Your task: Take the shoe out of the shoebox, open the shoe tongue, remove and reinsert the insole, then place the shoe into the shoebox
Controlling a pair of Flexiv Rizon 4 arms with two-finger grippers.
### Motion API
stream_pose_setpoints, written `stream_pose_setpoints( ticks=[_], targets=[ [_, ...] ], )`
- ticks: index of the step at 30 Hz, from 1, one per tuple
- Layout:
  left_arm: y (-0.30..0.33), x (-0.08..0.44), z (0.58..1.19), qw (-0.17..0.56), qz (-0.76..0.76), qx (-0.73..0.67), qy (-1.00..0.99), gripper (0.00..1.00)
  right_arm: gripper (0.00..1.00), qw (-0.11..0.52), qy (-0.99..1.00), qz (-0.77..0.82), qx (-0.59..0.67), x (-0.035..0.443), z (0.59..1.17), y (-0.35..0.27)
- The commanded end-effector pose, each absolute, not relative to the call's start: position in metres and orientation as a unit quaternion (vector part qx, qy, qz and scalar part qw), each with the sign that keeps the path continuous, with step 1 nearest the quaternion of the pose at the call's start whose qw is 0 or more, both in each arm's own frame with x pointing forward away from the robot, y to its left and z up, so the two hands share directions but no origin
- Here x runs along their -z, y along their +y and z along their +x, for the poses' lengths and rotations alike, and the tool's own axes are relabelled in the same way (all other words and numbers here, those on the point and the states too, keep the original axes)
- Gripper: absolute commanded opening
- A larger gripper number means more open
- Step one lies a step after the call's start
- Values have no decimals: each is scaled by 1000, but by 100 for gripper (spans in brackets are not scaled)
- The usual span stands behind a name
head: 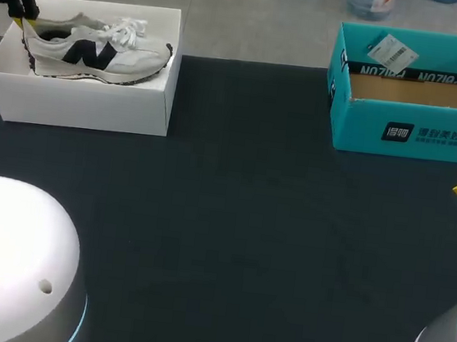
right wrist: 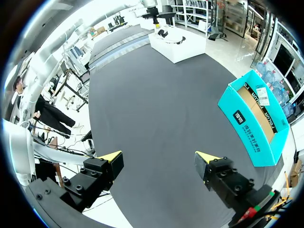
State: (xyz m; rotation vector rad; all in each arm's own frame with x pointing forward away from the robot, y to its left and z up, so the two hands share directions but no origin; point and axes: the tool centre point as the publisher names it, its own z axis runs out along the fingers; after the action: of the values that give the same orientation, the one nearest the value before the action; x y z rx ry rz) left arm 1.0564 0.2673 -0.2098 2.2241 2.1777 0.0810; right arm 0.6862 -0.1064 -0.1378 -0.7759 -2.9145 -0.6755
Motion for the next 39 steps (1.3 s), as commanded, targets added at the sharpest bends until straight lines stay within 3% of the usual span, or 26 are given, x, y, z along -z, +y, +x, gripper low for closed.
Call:
stream_pose_setpoints(
  ticks=[1,14,34,39],
  targets=[
    [254,155,1011,29,714,-55,697,0,100,26,-943,-251,217,139,687,-106],
    [202,125,940,38,726,-59,684,0,100,26,-943,-251,217,139,687,-106],
    [197,122,936,40,725,-58,685,0,100,26,-943,-251,217,139,687,-106],
    [167,132,886,38,731,-58,679,0,100,26,-943,-251,217,139,687,-106]
  ],
)
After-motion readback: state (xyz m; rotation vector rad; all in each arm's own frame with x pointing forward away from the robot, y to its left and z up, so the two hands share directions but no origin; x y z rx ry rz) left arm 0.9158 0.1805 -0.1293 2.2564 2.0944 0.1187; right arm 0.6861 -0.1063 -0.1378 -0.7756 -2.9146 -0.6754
